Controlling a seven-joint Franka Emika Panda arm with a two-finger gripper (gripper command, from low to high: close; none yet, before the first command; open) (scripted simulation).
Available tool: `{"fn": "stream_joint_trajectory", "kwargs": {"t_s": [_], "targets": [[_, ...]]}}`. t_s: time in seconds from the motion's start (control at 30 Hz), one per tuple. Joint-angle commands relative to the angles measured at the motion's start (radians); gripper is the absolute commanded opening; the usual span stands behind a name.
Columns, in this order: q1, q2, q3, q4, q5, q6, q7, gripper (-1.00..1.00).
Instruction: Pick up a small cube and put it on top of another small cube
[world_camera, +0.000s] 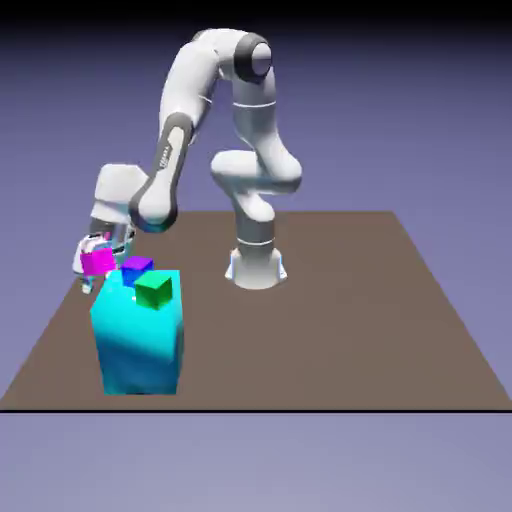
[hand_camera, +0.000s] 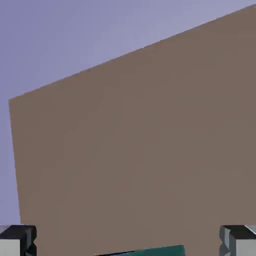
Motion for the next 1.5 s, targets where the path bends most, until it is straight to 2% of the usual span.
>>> {"fn": "stream_joint_trajectory", "kwargs": {"t_s": [0.0,0.67,1.0,1.3,1.33,1.47], "targets": [[-0.029,0.003,0.020,-0.008,-0.017,-0.008,0.044,0.00],[-0.652,0.053,0.418,-0.162,-0.364,-0.162,0.913,0.00],[-0.706,-0.017,0.717,-0.163,-0.631,-0.160,1.347,0.00],[-0.511,0.253,0.469,-0.108,-0.855,0.054,1.514,0.00],[-0.511,0.253,0.469,-0.108,-0.855,0.054,1.514,-1.00],[-0.589,0.145,0.568,-0.130,-0.765,-0.032,1.447,-1.00]]}}
